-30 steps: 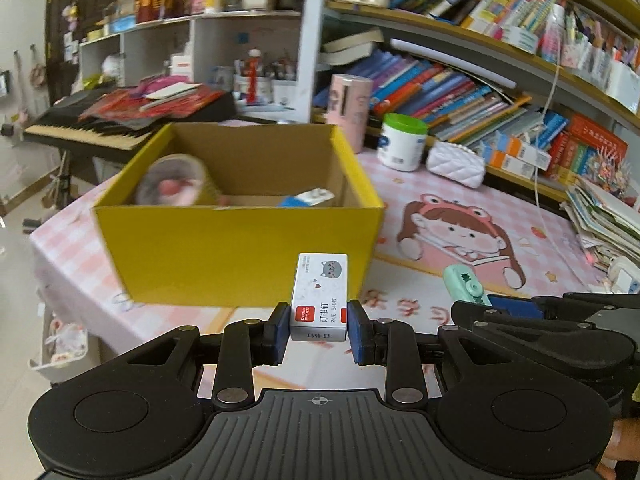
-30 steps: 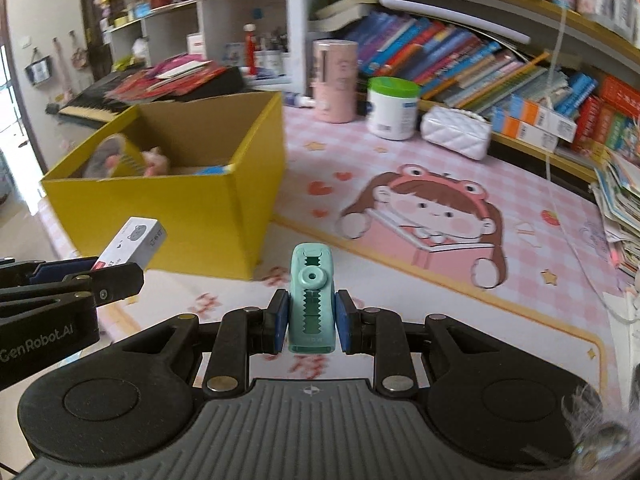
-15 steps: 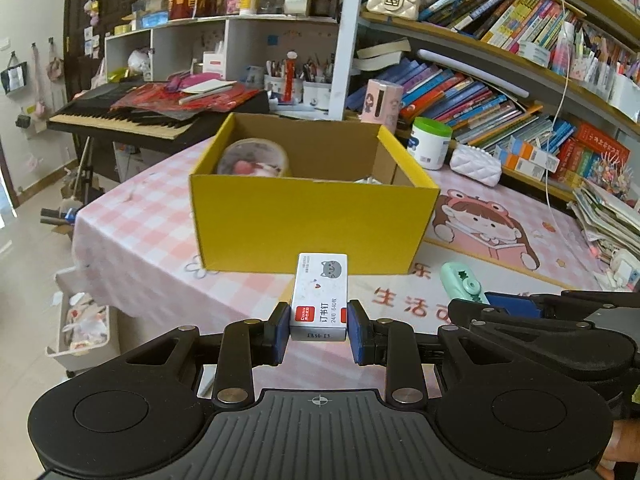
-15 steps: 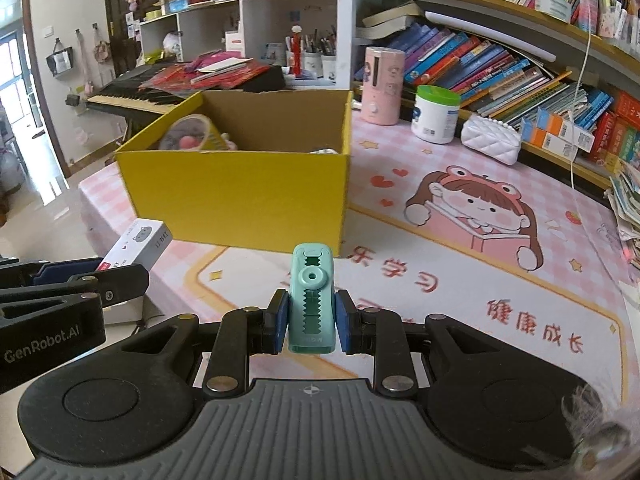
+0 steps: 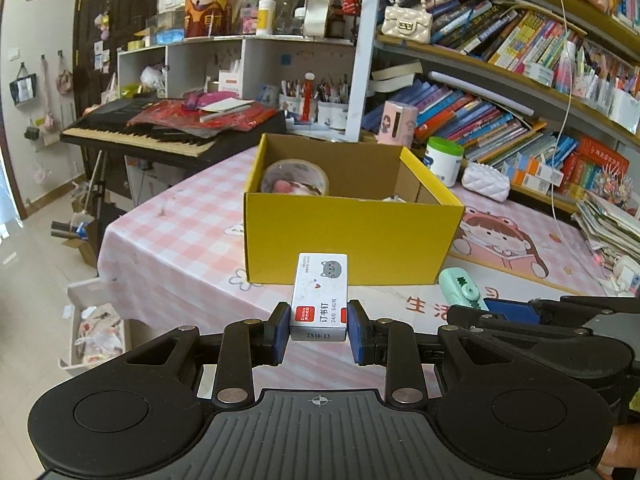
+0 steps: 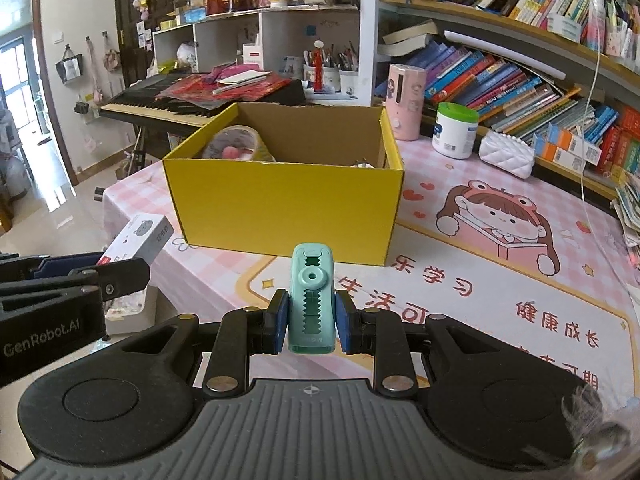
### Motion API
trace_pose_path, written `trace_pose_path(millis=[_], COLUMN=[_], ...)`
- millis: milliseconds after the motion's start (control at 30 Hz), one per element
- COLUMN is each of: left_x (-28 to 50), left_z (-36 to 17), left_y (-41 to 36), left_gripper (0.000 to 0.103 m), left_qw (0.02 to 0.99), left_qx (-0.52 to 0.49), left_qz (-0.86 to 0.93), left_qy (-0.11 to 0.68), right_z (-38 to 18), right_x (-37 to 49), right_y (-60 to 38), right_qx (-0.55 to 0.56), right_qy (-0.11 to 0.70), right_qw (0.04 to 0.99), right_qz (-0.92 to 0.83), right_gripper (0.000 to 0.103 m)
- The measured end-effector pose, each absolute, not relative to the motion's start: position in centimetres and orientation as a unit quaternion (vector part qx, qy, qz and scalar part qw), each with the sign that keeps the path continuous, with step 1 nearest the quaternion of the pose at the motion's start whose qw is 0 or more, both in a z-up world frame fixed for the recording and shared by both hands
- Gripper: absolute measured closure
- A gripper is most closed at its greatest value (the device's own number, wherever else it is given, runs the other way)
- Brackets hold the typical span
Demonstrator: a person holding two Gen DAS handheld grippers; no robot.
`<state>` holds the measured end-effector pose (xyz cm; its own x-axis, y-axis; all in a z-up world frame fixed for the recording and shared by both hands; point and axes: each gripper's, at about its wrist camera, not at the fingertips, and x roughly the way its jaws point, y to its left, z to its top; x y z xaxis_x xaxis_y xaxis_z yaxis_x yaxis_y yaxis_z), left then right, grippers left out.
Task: Organize objects
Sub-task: 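Carry the white box and mint-green toy with both grippers to the yellow box, then lower the white box and mint-green toy into the yellow box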
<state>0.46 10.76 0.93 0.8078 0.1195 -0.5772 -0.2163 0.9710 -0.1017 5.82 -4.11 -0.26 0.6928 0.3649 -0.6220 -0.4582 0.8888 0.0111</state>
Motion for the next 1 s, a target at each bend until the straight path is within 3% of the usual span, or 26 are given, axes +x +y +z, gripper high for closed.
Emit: trace_pose_path(millis=[333, 1000], left_x=[2.4, 12.3], left_z=[1.6, 4.3], left_y=[11.2, 11.1], left_gripper=[0.075, 0.075], left_qw=[0.953, 0.960], left_qx=[-0.079, -0.068], left_qz=[0.084, 0.132], left_qy=[0.280, 0.238], right_z=[0.4, 4.0], right_x=[7.9, 20.1], right_y=[-3.3, -1.4], right_qx=[-0.075, -0.086], right_qy=[0.307, 0.223], right_qw=[0.922, 0.932], right_qz=[0.224, 0.272], right_gripper=[0.080, 0.080])
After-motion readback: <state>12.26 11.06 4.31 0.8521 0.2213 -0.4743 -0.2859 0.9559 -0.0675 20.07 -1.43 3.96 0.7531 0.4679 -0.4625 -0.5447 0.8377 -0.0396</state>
